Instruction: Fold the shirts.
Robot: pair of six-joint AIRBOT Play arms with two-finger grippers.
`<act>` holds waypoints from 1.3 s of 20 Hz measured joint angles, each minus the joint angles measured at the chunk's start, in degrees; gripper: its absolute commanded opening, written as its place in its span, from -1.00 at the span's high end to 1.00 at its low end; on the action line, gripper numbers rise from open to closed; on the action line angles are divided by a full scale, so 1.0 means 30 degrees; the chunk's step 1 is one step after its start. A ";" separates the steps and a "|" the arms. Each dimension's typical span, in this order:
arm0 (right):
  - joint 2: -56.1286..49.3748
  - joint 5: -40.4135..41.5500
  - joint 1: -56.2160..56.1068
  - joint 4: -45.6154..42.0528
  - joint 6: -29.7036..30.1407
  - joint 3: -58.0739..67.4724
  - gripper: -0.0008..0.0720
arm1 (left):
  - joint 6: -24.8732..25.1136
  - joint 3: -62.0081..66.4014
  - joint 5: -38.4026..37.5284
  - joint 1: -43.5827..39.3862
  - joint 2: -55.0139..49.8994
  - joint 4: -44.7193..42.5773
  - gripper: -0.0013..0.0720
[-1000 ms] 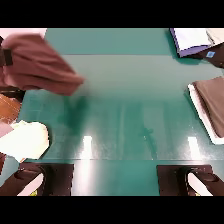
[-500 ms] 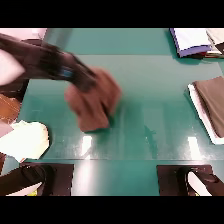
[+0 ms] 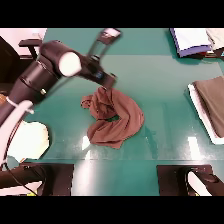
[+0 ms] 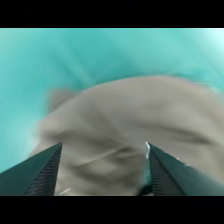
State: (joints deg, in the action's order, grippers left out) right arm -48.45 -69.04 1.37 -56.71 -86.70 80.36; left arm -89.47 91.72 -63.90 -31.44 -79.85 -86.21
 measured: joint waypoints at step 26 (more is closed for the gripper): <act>0.0219 -0.2433 -0.0007 -0.0044 -0.0532 -0.7752 0.08 | 0.2433 -0.5603 0.2849 0.7701 -0.2659 0.7599 0.90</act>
State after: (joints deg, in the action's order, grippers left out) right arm -47.79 -76.34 1.34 -56.84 -88.29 57.10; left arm -82.17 74.91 -55.35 -8.34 -87.83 -63.42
